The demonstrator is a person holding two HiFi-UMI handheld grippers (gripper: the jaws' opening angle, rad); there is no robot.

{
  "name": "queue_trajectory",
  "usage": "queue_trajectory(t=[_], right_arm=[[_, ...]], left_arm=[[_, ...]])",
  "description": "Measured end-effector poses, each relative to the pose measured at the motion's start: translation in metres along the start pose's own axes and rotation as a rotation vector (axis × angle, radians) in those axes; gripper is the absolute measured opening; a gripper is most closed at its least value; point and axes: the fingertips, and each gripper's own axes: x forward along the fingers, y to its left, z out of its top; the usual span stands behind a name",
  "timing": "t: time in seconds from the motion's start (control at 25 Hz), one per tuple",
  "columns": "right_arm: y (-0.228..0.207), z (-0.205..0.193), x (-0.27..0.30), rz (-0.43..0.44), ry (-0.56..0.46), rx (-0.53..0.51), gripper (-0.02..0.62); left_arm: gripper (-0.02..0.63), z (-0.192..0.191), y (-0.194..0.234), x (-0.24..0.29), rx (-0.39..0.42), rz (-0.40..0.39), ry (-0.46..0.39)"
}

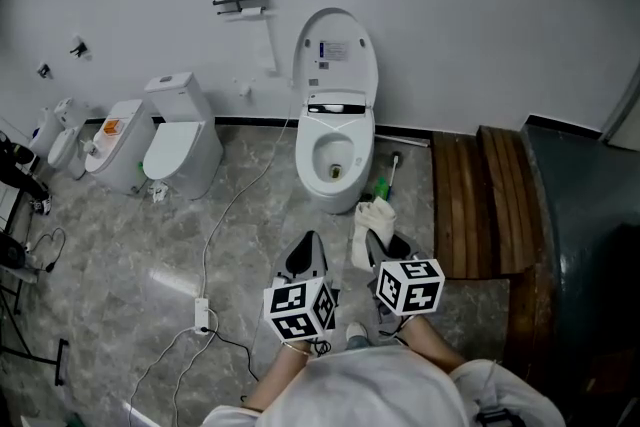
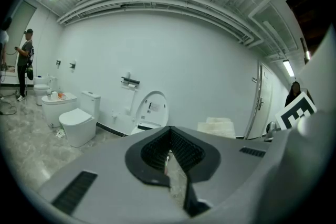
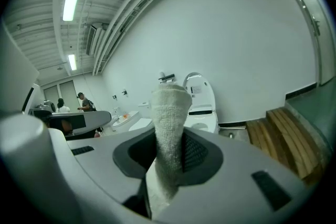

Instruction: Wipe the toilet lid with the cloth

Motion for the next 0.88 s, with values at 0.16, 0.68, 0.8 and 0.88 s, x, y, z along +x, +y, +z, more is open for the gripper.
queue_trajectory(t=[0.16,0.68,0.8,0.88], right_arm=[[-0.023,0.008,0.024,-0.002,0.021,0.007,0.094],[-0.053,0.030,0.102,-0.008,0.062,0.042,0.094],[-0.066,0.039,0.128,-0.032,0.057,0.065,0.094],[-0.070,0.048,0.148,-0.043,0.059,0.074,0.094]], left_arm=[[0.012,0.000,-0.003,0.032,-0.006,0.001,0.008],[0.012,0.011,0.015,0.125,-0.002,-0.020,0.035],[0.012,0.017,0.023,0.155,0.006,-0.040,0.031],[0.012,0.024,0.033,0.176,0.010,-0.046,0.030]])
